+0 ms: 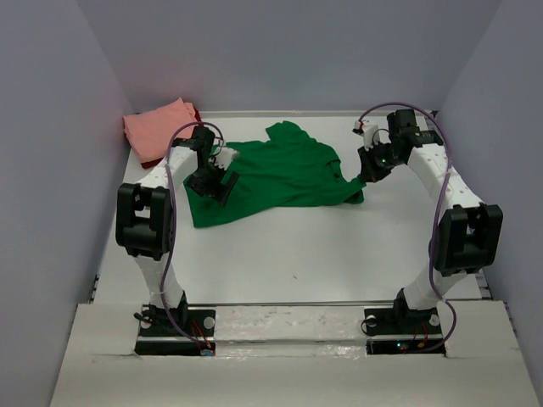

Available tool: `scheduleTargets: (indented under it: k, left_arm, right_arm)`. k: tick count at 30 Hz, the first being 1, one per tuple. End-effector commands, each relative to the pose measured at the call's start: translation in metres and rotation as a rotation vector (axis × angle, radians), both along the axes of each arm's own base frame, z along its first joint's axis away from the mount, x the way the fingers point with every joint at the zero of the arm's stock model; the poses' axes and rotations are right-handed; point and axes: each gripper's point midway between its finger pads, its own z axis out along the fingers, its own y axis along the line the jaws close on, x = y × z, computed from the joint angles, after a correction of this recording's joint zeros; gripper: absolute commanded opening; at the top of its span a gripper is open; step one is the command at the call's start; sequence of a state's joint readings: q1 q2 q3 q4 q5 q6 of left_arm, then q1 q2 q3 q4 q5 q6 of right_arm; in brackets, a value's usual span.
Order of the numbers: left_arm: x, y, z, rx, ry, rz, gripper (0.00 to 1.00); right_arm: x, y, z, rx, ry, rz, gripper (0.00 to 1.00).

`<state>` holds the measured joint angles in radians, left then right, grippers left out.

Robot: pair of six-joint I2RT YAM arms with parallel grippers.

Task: Fold and stack the t-shirts
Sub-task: Flatten out the tshirt

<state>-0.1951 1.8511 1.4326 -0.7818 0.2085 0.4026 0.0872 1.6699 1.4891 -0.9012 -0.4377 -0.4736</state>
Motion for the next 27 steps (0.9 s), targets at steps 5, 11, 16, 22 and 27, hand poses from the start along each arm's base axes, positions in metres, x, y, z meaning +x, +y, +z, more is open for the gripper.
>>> scheduleTargets:
  k: [5, 11, 16, 22, 27]
  left_arm:
    - [0.009, 0.001, -0.006, 0.013, -0.019, -0.018, 0.96]
    - [0.010, 0.007, -0.010, 0.039, -0.016, -0.015, 0.90]
    - [0.010, 0.014, -0.013, 0.064, -0.010, -0.005, 0.84]
    - [0.009, 0.019, -0.017, 0.070, 0.007, 0.007, 0.83]
    - [0.009, 0.026, -0.022, 0.066, 0.021, 0.027, 0.82]
  right_arm:
    - [-0.005, 0.004, 0.012, 0.006, -0.025, 0.017, 0.00]
    - [-0.005, 0.004, 0.010, 0.005, -0.019, 0.015, 0.00]
    - [-0.005, 0.004, 0.009, 0.003, -0.018, 0.012, 0.00]
    - [-0.005, 0.003, 0.010, 0.000, -0.021, 0.012, 0.00]
    - [-0.006, 0.001, 0.009, -0.009, -0.020, 0.009, 0.00]
